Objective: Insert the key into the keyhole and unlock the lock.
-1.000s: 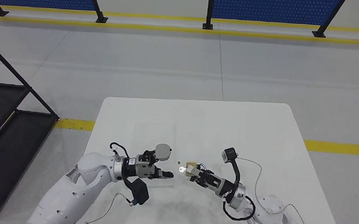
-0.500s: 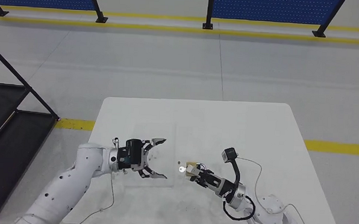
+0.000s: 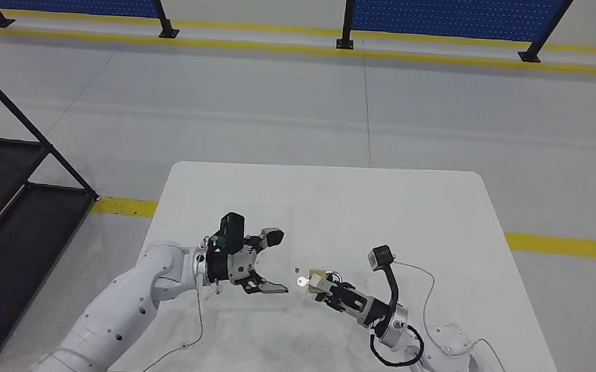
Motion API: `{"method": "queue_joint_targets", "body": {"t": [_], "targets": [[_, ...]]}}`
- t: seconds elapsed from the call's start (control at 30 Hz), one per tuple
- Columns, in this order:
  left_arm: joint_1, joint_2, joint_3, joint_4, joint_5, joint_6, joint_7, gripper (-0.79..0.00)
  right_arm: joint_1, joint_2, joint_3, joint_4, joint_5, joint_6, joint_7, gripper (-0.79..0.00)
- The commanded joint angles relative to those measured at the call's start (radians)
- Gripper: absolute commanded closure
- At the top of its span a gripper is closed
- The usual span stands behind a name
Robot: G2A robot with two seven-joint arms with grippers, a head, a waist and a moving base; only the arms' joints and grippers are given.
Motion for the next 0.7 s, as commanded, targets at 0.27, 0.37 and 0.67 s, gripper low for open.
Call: {"method": "queue_joint_targets", "body": {"t": [0.27, 0.37, 0.67], "targets": [[0.042, 0.018, 0.069, -0.07, -0.325, 0.0, -0.143, -0.785, 0.0, 0.0, 0.0, 0.0, 0.0, 0.0, 0.0, 0.0], [0.039, 0.045, 0.08, -0.1, -0.551, 0.0, -0.279, -0.785, 0.0, 0.0, 0.0, 0.0, 0.0, 0.0, 0.0, 0.0], [-0.026, 0.12, 0.131, -0.076, -1.386, 0.239, -0.897, -0.785, 0.0, 0.0, 0.0, 0.0, 0.0, 0.0, 0.0, 0.0]]}}
